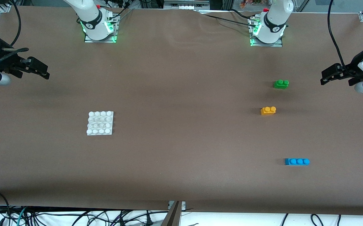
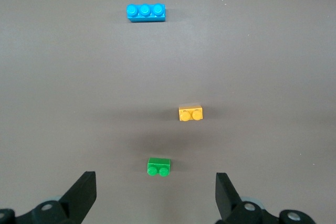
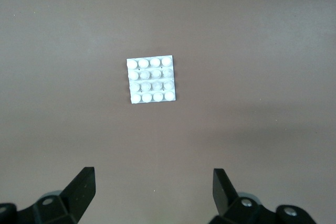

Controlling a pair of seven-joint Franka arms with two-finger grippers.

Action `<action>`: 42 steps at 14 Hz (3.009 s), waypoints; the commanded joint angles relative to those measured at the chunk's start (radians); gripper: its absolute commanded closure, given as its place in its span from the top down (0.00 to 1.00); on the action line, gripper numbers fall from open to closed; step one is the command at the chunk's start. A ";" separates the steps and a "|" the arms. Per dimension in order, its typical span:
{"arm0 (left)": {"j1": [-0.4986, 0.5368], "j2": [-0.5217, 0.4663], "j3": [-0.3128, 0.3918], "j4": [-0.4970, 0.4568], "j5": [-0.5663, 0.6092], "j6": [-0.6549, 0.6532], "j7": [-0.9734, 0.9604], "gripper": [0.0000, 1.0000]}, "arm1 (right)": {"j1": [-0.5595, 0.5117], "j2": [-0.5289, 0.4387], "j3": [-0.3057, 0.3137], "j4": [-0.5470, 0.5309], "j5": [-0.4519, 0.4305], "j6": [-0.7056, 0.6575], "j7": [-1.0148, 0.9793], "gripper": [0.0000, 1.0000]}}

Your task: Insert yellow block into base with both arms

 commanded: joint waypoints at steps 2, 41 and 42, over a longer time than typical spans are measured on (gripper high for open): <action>0.006 -0.001 -0.004 0.005 0.006 0.004 0.027 1.00 | -0.003 0.005 0.006 0.017 -0.011 -0.002 0.014 0.99; 0.010 -0.001 -0.004 0.005 0.006 -0.016 0.029 1.00 | 0.010 0.226 0.009 -0.443 0.006 0.728 -0.120 0.99; 0.010 -0.001 -0.004 0.003 0.006 -0.016 0.029 1.00 | 0.010 0.240 0.009 -0.478 0.006 0.793 -0.115 0.99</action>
